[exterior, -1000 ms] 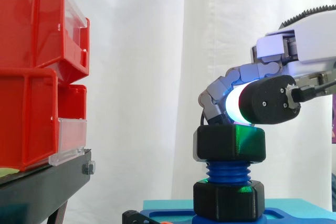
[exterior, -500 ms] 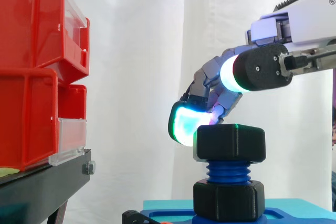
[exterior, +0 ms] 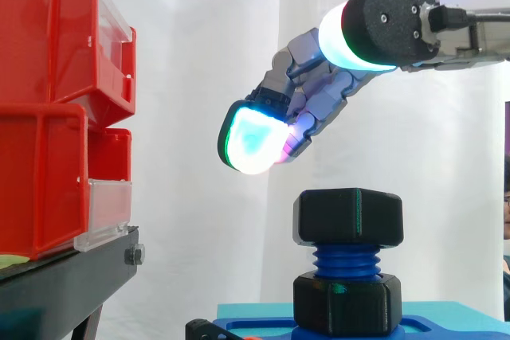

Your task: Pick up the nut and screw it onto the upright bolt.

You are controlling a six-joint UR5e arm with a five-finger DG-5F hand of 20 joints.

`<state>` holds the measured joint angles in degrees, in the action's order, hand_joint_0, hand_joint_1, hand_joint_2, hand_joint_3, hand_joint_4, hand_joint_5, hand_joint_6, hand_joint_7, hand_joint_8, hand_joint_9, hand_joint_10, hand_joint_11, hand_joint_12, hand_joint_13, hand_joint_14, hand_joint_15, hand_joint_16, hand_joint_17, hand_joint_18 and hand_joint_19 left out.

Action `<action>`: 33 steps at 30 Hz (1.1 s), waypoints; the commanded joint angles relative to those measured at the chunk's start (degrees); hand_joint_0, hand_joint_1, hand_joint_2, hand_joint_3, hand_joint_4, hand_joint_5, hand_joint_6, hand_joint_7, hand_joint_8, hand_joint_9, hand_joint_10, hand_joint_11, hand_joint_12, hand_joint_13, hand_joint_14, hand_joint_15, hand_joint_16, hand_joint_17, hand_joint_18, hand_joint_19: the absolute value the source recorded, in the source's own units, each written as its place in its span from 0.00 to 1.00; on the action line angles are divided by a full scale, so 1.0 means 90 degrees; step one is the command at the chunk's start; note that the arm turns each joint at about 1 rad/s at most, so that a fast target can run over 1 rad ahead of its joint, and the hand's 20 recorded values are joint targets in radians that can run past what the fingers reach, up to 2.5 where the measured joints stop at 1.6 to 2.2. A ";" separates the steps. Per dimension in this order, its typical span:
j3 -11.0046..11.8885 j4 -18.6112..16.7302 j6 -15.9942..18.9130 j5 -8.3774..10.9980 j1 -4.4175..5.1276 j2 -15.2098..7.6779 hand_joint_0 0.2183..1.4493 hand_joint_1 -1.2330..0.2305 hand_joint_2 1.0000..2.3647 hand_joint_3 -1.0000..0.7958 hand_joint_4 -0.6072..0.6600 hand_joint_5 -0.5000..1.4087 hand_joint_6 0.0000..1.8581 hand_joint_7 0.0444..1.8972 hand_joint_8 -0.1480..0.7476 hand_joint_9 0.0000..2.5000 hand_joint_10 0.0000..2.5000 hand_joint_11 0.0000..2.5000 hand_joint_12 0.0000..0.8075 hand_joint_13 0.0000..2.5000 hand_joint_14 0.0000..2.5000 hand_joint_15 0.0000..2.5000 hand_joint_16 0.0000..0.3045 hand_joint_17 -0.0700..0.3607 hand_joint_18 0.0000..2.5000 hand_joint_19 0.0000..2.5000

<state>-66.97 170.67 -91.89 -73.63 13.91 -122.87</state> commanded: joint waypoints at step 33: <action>-0.0128 0.0265 0.0171 0.0154 0.0154 0.0000 0.26 0.79 0.00 0.28 0.70 0.23 0.27 0.50 0.43 0.26 0.00 0.00 0.39 0.18 0.00 0.00 0.12 0.36 0.06 0.00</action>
<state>-67.78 173.10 -90.37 -72.19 15.32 -122.88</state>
